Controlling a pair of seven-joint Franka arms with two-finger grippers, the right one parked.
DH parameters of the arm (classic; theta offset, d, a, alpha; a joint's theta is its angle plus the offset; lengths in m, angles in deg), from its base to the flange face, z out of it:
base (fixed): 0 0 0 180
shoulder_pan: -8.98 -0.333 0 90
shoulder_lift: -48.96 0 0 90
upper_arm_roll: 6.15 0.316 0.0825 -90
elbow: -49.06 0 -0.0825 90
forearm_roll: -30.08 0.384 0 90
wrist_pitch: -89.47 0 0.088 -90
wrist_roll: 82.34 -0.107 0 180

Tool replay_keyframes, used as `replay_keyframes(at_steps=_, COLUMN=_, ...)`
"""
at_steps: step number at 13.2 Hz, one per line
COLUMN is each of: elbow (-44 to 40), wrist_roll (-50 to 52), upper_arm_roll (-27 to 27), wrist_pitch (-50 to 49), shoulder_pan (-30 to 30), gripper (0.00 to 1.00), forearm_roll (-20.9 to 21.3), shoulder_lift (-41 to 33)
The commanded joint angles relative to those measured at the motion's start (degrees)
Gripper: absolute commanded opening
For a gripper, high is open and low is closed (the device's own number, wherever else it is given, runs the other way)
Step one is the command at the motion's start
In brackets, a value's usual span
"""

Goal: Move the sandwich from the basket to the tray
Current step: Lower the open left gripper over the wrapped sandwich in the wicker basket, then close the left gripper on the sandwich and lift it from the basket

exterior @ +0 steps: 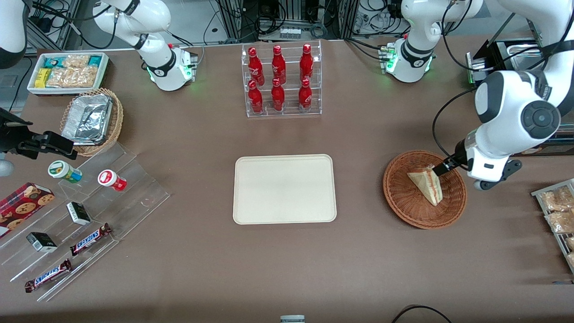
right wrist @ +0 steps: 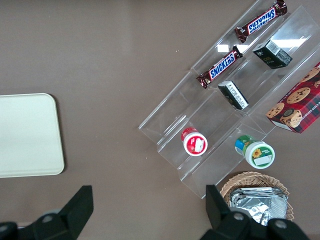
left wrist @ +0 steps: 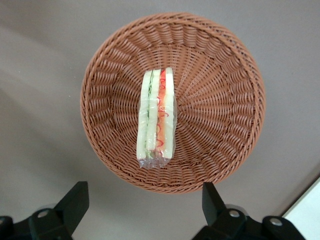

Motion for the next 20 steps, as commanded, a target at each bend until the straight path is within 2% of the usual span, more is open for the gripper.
replay_keyframes(at_steps=1, elbow=1.19, wrist_roll=1.13, upper_arm_roll=-0.16, wrist_pitch=3.08, shoulder_pan=0.44, gripper=1.00, forearm_roll=0.23, shoulder_lift=1.66)
replay_keyframes(at_steps=11, elbow=2.78, wrist_roll=0.86, upper_arm_roll=-0.25, wrist_pitch=11.88, shoulder_pan=0.35, gripper=1.00, forearm_roll=0.32, shoulder_lift=9.22)
replay_keyframes(at_steps=16, elbow=2.78, wrist_roll=0.69, upper_arm_roll=-0.25, wrist_pitch=13.28, shoulder_pan=-0.09, gripper=1.00, forearm_roll=0.41, shoulder_lift=12.13)
replay_keyframes(at_steps=17, elbow=2.69, wrist_roll=0.69, upper_arm_roll=-0.16, wrist_pitch=13.46, shoulder_pan=-0.09, gripper=0.98, forearm_roll=0.49, shoulder_lift=12.91)
replay_keyframes(at_steps=18, elbow=2.78, wrist_roll=0.69, upper_arm_roll=-0.16, wrist_pitch=13.38, shoulder_pan=-0.17, gripper=0.87, forearm_roll=1.19, shoulder_lift=13.27)
replay_keyframes(at_steps=20, elbow=2.86, wrist_roll=0.69, upper_arm_roll=-0.07, wrist_pitch=13.29, shoulder_pan=-0.09, gripper=0.41, forearm_roll=1.64, shoulder_lift=13.45)
